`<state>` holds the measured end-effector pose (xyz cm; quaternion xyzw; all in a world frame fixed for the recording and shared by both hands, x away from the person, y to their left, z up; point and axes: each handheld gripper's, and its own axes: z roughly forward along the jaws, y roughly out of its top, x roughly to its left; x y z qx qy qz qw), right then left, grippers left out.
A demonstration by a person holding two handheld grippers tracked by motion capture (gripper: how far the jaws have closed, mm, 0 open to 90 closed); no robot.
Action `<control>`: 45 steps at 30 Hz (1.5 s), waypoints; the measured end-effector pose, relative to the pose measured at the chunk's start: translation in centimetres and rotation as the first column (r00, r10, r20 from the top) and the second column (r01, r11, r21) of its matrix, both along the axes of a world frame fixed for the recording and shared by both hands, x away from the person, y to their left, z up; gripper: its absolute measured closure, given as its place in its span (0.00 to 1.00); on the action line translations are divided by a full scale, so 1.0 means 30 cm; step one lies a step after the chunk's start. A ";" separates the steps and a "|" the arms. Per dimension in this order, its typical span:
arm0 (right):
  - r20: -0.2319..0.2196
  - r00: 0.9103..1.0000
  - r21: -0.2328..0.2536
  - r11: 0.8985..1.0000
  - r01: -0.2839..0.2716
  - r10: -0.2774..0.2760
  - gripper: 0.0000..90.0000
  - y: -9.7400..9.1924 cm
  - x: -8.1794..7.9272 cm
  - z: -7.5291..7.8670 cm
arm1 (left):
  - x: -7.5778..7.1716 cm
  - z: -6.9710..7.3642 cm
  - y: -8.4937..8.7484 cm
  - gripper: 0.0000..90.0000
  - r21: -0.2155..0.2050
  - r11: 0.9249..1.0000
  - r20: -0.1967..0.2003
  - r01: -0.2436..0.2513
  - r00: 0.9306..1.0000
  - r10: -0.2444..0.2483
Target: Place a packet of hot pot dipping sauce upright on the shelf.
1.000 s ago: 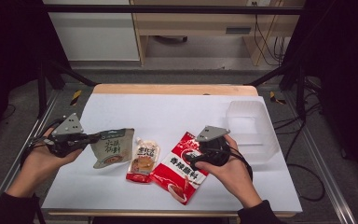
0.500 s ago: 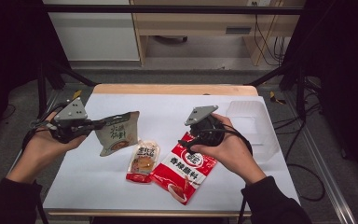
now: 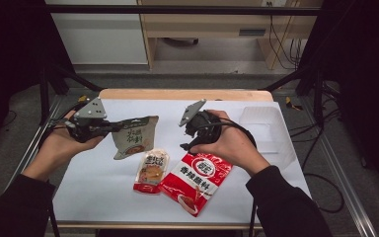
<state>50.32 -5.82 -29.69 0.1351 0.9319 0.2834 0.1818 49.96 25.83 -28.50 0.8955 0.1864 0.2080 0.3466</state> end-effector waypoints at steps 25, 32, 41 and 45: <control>0.007 0.992 -0.117 0.985 -0.128 0.129 0.59 0.111 0.058 -0.002 | 0.012 -0.030 -0.193 1.00 0.006 0.982 -0.016 0.190 0.982 -0.190; -0.029 0.987 -0.151 0.976 -0.160 0.157 0.73 0.129 0.045 -0.007 | -0.006 -0.037 -0.211 1.00 -0.011 0.974 -0.018 0.225 0.974 -0.225; -0.074 0.984 -0.191 0.966 -0.174 0.163 0.99 0.146 0.042 -0.021 | -0.014 -0.056 -0.223 1.00 -0.041 0.970 -0.022 0.240 0.970 -0.241; -0.057 0.988 -0.199 0.968 -0.154 0.146 1.00 0.146 0.046 -0.013 | -0.006 -0.065 -0.212 0.95 -0.100 0.971 -0.015 0.218 0.975 -0.220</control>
